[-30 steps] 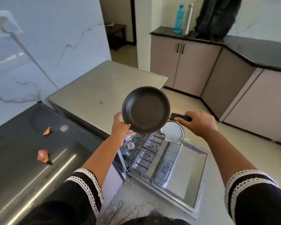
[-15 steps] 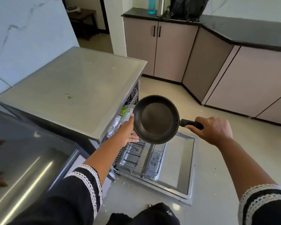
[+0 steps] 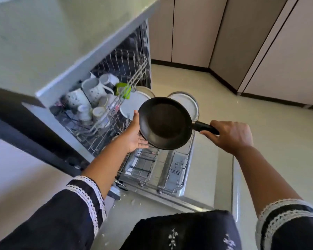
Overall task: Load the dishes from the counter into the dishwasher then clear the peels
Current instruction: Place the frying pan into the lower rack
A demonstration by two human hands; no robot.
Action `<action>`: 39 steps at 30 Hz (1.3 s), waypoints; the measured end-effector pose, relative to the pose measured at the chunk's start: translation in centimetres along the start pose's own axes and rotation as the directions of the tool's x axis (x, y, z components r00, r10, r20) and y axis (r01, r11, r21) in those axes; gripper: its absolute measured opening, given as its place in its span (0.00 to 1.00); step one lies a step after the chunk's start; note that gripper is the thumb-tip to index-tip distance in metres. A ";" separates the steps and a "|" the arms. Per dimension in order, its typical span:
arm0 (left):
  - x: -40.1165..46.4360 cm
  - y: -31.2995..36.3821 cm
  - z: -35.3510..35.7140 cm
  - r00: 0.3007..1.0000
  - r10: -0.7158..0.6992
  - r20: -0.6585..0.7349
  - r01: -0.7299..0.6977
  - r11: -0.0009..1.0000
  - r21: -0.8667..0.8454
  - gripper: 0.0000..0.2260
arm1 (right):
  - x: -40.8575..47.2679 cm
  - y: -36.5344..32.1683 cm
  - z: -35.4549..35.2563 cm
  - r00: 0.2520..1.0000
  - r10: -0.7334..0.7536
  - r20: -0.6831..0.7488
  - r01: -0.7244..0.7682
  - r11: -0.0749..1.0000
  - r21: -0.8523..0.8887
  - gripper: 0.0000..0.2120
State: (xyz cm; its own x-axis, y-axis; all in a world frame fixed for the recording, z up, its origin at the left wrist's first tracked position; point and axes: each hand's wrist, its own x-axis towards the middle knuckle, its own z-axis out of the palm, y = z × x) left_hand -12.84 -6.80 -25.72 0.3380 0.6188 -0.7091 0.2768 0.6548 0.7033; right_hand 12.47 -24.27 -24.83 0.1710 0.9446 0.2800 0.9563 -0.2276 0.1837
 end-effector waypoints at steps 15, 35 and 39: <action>13.2 -10.2 -7.1 0.969 0.246 -0.034 -0.243 0.915 -0.321 0.26 | -3.2 -8.1 18.7 0.928 -0.068 -0.367 0.073 0.997 0.000 0.18; 19.2 -14.3 -14.5 0.869 0.275 -0.411 -0.309 0.951 -0.016 0.12 | -1.7 -16.2 22.0 0.884 -0.188 0.429 0.010 0.924 0.383 0.20; 22.4 -15.4 -16.2 0.855 0.258 -0.450 -0.272 0.962 0.035 0.13 | -1.8 -16.8 22.5 0.868 -0.186 0.461 0.004 0.930 0.368 0.21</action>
State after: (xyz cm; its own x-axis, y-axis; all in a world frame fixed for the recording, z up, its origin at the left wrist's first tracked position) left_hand -24.07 3.99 -53.23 -0.0443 0.8933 -0.4474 0.2053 0.4464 0.8710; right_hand 1.44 -16.78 -49.64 0.0801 0.9709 -0.2258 0.9771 -0.1212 -0.1746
